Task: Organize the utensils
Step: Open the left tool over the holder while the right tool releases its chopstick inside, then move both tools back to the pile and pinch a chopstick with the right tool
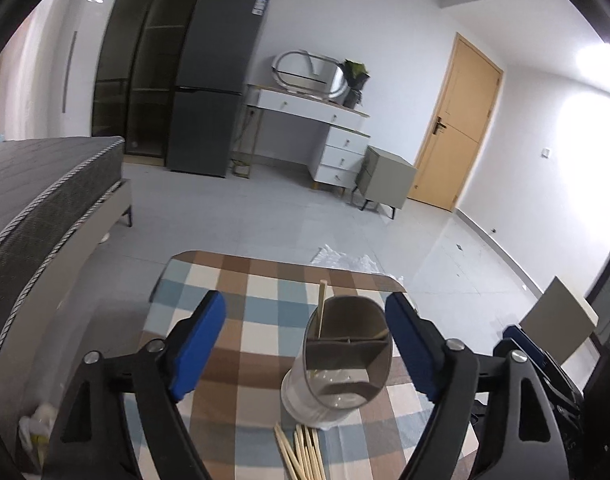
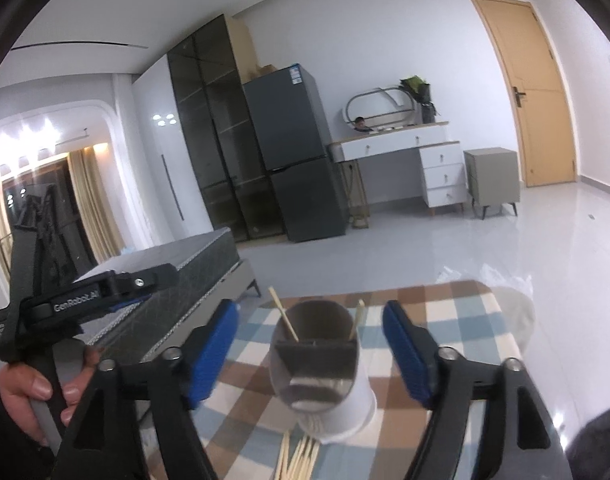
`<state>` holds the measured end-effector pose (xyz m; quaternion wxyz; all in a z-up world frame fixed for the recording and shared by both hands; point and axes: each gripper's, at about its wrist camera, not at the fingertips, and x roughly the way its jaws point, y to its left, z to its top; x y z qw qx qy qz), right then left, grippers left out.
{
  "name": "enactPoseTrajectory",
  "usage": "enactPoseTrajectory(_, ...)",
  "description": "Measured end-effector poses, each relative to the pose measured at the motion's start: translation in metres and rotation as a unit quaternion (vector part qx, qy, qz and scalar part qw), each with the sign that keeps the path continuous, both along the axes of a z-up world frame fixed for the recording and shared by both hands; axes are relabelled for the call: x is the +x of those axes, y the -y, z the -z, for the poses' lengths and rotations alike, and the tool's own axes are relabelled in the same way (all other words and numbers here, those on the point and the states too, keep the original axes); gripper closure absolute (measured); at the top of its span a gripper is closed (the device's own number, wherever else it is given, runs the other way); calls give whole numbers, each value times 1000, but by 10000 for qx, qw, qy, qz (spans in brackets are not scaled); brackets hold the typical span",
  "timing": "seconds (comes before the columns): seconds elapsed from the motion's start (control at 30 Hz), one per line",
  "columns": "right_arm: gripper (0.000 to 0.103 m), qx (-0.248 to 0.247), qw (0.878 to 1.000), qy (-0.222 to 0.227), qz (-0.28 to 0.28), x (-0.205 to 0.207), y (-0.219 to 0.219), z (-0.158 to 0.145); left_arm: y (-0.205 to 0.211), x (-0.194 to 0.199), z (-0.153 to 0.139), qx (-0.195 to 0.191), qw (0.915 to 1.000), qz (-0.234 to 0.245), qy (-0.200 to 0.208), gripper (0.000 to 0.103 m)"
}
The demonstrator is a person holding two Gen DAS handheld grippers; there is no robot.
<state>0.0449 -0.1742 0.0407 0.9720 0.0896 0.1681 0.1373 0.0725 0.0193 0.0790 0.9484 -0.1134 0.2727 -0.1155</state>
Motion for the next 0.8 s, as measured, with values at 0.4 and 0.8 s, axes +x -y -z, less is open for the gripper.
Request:
enactPoseTrajectory(0.4, 7, -157, 9997, -139, 153, -43, -11, 3, 4, -36, 11, 399, 9982, -440, 118, 11)
enactPoseTrajectory(0.8, 4, -461, 9959, -773, 128, -42, -26, 44, -7, -43, 60, 512, 9968, -598, -146, 6)
